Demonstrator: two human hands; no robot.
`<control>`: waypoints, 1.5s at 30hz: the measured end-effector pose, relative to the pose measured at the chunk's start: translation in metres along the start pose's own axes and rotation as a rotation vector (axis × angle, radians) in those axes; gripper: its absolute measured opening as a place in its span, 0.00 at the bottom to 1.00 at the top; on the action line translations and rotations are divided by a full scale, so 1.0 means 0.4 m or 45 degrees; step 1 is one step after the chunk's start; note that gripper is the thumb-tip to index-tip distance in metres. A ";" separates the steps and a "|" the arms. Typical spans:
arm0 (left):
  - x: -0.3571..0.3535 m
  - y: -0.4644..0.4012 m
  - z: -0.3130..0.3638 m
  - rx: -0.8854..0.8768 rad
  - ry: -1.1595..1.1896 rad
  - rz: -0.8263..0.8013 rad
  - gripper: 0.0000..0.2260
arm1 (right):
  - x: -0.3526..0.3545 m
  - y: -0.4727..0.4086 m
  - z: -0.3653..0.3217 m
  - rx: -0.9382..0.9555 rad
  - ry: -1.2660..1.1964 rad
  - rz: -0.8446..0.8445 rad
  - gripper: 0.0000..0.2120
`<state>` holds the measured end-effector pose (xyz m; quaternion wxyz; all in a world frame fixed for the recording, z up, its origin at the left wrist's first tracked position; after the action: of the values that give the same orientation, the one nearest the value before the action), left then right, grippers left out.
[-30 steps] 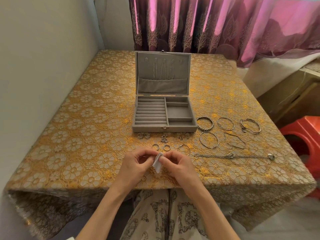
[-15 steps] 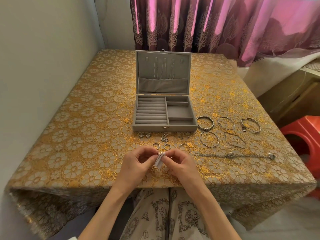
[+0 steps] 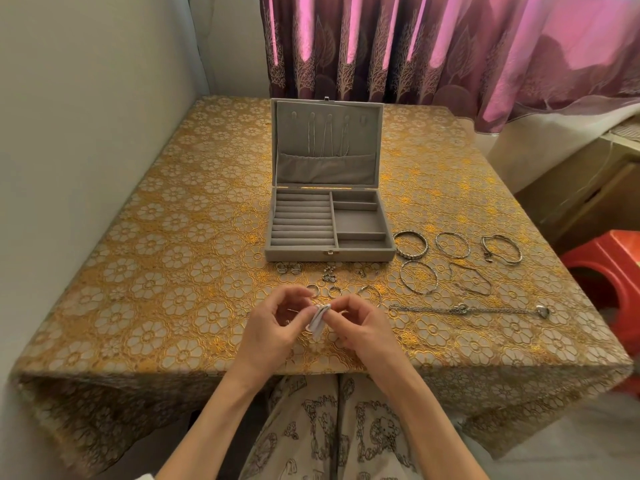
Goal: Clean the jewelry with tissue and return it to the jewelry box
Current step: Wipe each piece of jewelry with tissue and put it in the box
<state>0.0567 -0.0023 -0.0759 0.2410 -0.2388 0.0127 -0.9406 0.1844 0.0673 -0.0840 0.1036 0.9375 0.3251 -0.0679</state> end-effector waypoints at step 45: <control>0.002 -0.004 -0.002 -0.079 0.181 -0.103 0.08 | -0.004 -0.001 -0.024 -0.142 -0.128 -0.119 0.06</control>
<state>0.0550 -0.0013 -0.0762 0.1938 -0.1790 0.0492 -0.9633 0.1836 0.0690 -0.0744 0.1686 0.9095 0.3661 -0.1014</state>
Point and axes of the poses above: each hand's wrist, its own y-axis away from the middle knuckle, its own x-axis out of the back of the hand, z = x × y, the point moved 3 cm from there along -y, towards the middle knuckle, and after that the axes turned 12 degrees about -y, right-handed, at the moved point
